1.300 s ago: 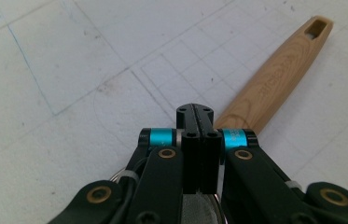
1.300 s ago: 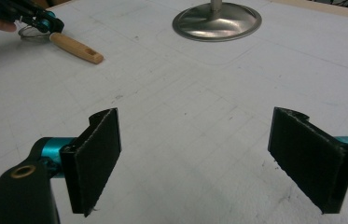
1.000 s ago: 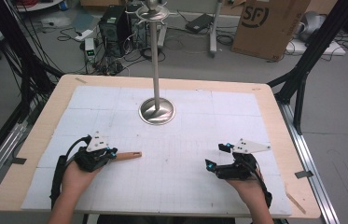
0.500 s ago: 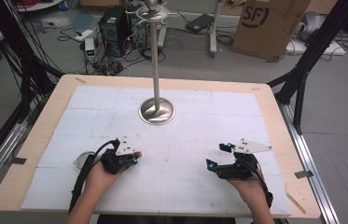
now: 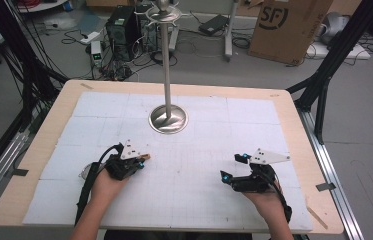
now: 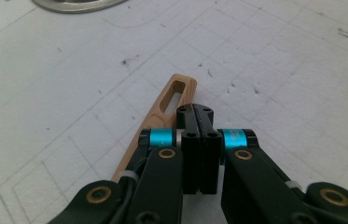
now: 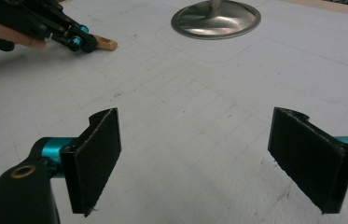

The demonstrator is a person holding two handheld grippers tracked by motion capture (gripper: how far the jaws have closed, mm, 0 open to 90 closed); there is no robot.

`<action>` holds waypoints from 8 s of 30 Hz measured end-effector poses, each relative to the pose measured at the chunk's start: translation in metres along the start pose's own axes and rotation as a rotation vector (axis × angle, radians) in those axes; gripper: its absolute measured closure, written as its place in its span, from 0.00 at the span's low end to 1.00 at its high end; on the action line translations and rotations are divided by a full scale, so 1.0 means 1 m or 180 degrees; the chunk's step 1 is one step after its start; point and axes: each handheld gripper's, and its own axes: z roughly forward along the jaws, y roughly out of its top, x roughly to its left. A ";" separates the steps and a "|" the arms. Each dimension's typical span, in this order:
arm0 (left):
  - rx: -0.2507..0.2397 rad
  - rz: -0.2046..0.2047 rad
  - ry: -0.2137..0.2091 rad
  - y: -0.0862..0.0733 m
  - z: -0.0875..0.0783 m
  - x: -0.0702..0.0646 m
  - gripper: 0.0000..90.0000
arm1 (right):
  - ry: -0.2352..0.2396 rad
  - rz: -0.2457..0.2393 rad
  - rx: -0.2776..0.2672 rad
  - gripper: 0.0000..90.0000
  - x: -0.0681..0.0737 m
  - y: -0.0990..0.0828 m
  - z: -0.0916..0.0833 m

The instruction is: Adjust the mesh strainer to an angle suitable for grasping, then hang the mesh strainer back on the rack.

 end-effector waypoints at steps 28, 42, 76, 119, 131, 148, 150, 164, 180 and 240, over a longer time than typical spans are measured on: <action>-0.0635 -0.0178 -0.0067 -0.016 -0.048 0.016 0.87 | -0.0024 -0.0009 0.0027 0.18 -0.001 -0.001 0.001; -0.0844 -0.0189 -0.0139 -0.016 -0.065 0.018 0.71 | -0.0050 -0.0027 0.0024 0.18 -0.001 -0.001 -0.001; -0.1035 -0.0313 -0.0161 -0.016 -0.075 0.024 0.33 | -0.0074 0.0020 0.0040 0.18 -0.007 -0.002 0.000; -0.0153 -0.0128 0.0041 -0.015 -0.057 0.046 0.30 | -0.0062 0.0019 -0.0021 0.18 -0.005 0.000 -0.005; 0.0344 -0.0044 -0.0020 -0.023 -0.042 0.049 0.44 | -0.0053 0.0036 -0.0018 0.18 -0.006 -0.001 -0.006; 0.0558 -0.0056 -0.0195 -0.020 -0.037 0.042 0.74 | -0.0045 0.0034 -0.0022 0.18 -0.005 -0.001 -0.005; 0.0586 -0.0051 -0.0184 -0.018 -0.036 0.039 0.75 | -0.0045 0.0035 -0.0034 0.18 -0.005 0.000 -0.006; 0.0789 -0.0069 -0.0327 -0.009 -0.029 0.046 0.72 | -0.0047 0.0035 -0.0040 0.18 -0.005 0.000 -0.007; 0.1204 0.0072 -0.0419 0.008 -0.021 0.047 0.76 | -0.0033 0.0033 -0.0001 0.18 -0.005 -0.001 -0.004; -0.1006 0.0218 -0.0577 0.122 -0.134 0.078 0.77 | -0.0028 0.0022 -0.0069 0.18 -0.004 0.001 -0.009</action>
